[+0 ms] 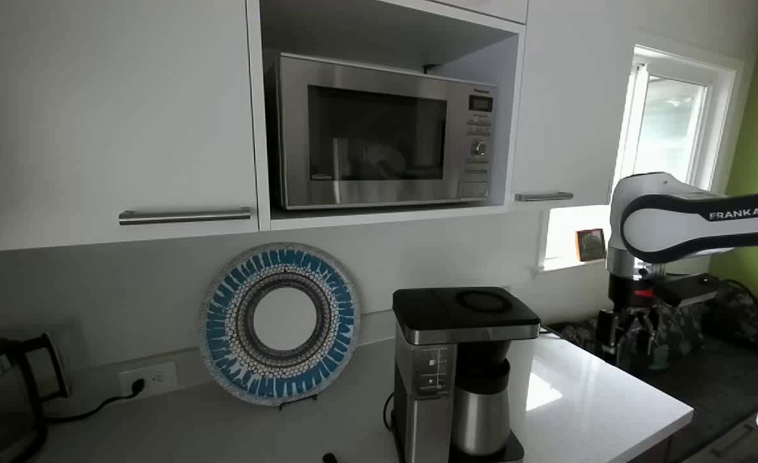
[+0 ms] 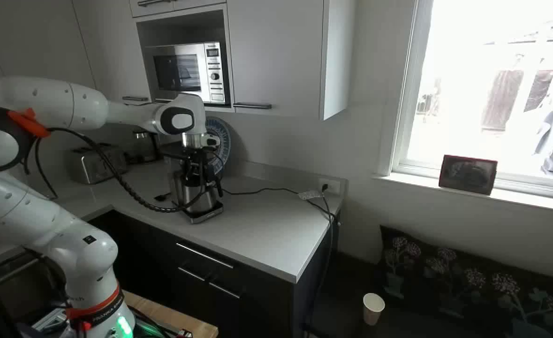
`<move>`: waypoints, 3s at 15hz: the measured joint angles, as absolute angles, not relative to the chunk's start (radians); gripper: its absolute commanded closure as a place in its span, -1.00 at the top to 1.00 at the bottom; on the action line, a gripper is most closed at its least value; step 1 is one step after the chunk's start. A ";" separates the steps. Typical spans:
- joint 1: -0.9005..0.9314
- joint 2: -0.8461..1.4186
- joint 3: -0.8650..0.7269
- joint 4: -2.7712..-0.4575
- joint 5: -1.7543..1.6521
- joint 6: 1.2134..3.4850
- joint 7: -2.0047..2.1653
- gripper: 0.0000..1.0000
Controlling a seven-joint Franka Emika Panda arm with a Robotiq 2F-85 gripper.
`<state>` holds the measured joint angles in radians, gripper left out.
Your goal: Push the rightmost button on the bottom of the coffee machine
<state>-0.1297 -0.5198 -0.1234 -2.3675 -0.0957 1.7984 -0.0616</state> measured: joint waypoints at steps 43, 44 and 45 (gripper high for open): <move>-0.222 0.003 -0.287 -2.419 0.710 1.857 0.014 1.00; -0.233 0.029 -0.290 -2.412 0.716 1.838 0.029 1.00; -0.244 0.058 -0.294 -2.405 0.725 1.821 0.039 1.00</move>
